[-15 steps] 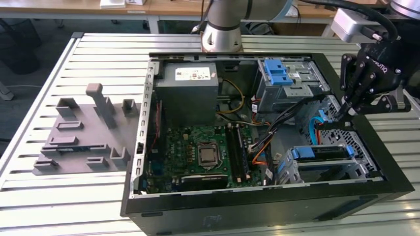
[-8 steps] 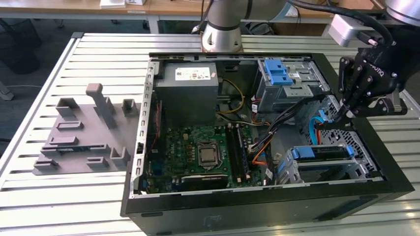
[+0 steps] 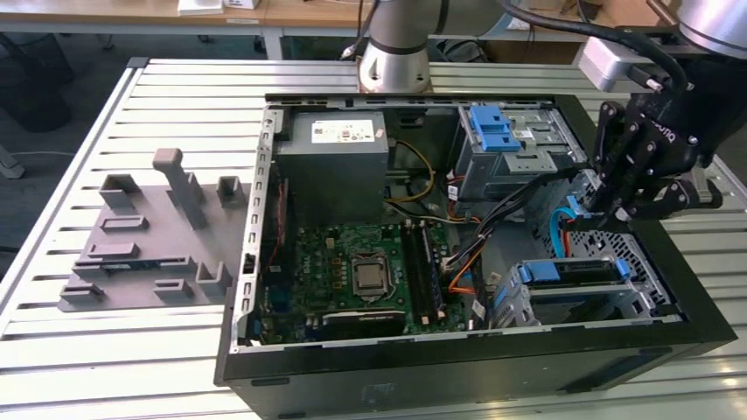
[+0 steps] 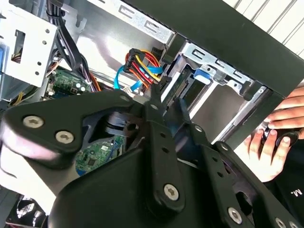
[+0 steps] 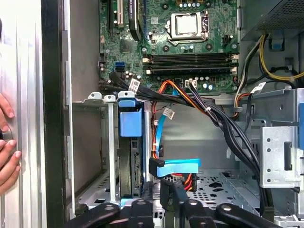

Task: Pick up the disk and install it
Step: 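Insert the first disk wire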

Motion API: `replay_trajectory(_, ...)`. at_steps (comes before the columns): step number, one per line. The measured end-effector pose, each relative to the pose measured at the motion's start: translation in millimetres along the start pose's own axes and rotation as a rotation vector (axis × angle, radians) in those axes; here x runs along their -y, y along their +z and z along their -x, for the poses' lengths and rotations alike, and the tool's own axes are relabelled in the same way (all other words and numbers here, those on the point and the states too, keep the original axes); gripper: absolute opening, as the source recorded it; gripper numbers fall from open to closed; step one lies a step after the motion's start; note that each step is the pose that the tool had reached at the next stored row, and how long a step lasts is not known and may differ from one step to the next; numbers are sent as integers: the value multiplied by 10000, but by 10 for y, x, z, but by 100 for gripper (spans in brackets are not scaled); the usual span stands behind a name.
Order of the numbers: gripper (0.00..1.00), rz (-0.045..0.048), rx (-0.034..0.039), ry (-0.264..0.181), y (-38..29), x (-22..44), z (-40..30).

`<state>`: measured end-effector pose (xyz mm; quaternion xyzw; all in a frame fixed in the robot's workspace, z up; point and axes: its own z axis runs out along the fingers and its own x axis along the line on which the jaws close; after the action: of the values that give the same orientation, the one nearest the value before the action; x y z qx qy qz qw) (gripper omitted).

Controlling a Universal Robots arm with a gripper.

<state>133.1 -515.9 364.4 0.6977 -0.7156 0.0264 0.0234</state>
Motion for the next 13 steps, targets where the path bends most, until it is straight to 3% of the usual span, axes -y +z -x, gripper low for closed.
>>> replay_trajectory(1,31,0,-1,0,6,0,1)
replay_trajectory(13,31,0,-1,0,54,-2,57)
